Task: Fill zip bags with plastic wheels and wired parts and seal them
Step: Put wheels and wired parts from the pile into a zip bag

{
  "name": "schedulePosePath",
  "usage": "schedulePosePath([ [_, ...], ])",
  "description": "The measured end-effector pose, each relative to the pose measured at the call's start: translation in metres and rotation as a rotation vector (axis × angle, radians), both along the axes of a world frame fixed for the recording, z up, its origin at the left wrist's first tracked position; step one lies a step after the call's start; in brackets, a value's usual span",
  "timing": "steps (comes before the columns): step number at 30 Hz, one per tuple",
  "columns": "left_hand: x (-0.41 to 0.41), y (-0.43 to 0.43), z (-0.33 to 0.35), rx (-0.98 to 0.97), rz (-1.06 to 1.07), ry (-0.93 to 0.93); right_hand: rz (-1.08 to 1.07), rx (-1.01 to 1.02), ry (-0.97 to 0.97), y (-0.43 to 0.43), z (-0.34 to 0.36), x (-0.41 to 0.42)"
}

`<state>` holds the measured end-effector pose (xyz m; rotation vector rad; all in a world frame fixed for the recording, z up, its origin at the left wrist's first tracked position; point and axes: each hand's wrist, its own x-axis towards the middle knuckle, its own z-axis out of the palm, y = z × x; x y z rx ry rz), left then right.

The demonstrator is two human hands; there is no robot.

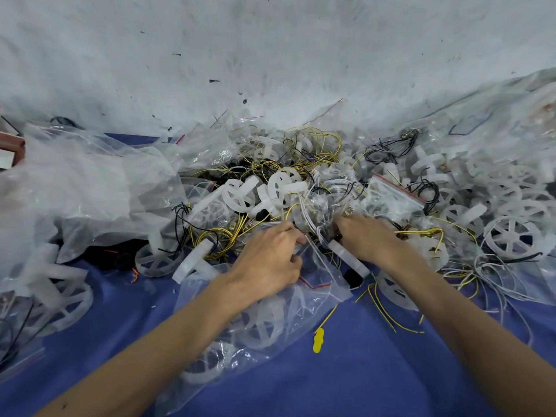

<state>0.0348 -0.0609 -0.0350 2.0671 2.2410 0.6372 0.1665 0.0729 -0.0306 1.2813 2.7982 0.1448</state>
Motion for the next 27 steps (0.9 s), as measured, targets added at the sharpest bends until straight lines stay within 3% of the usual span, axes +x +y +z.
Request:
schedulePosePath([
  [4, -0.001, -0.001, -0.001, 0.028, -0.021, -0.018, -0.014, 0.024, -0.045, -0.006, -0.001, -0.005],
  [9, -0.001, -0.004, -0.001, 0.074, -0.07, -0.073, 0.001, 0.005, 0.136, 0.0, -0.008, 0.001],
  [11, 0.0, -0.005, -0.001, 0.083, -0.1, -0.099, 0.002, 0.004, 0.299, 0.001, -0.008, 0.008],
  [14, 0.001, -0.008, -0.001, 0.082, -0.134, -0.134, 0.017, 0.002, 0.768, -0.007, 0.003, 0.019],
  [16, 0.002, -0.009, 0.001, 0.075, -0.147, -0.146, 0.034, -0.333, 1.159, -0.02, 0.017, 0.027],
  [18, 0.001, -0.009, 0.001, 0.069, -0.169, -0.179, 0.114, -0.878, 1.471, -0.039, 0.027, 0.032],
  [21, 0.0, -0.009, 0.003, 0.064, -0.183, -0.327, 0.17, -1.399, 1.551, -0.065, 0.025, 0.034],
  [24, 0.001, -0.011, 0.009, 0.053, -0.197, -0.536, 0.127, -1.522, 1.461, -0.078, 0.012, 0.031],
  [27, 0.003, -0.013, 0.014, 0.087, -0.168, -0.643, 0.083, -1.393, 1.374, -0.081, 0.008, 0.028],
])
